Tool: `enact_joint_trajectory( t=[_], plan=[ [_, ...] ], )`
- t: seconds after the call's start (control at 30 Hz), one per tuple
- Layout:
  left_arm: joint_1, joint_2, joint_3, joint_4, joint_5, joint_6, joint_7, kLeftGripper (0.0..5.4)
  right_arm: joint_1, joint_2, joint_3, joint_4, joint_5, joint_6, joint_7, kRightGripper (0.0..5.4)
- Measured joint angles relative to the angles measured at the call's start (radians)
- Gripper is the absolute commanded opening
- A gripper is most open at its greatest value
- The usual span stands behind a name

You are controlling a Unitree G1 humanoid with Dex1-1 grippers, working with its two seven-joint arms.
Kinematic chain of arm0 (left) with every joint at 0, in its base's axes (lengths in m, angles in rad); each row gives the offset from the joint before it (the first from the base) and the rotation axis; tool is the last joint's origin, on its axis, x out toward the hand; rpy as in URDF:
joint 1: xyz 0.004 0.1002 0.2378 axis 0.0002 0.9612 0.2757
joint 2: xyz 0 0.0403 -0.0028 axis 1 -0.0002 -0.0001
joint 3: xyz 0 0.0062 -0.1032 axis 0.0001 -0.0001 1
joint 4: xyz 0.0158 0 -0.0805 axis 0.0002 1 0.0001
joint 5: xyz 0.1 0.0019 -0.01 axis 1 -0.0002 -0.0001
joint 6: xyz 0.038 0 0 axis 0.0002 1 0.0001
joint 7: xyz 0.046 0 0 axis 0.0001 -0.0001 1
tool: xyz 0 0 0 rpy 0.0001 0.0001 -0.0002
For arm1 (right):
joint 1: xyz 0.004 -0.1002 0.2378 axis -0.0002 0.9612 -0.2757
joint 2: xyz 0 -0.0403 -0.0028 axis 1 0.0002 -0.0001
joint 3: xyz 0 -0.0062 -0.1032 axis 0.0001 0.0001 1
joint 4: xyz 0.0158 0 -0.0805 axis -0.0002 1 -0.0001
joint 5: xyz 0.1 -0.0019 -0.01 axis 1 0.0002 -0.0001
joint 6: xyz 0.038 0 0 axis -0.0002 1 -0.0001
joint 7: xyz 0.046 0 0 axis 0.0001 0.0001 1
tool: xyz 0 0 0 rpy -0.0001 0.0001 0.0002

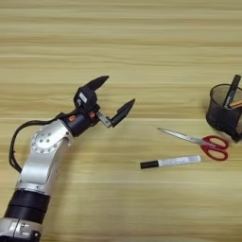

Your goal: Move the objects on the table

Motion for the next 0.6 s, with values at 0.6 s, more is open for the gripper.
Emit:
enact_joint_trajectory(
  t=[0.6],
  plan=[
    [-0.020,-0.015,-0.001,0.037,0.014,-0.012,0.003,5.40,0.021,-0.002,-0.023,-0.001,0.004,-0.005,0.023,5.39]
  ],
)
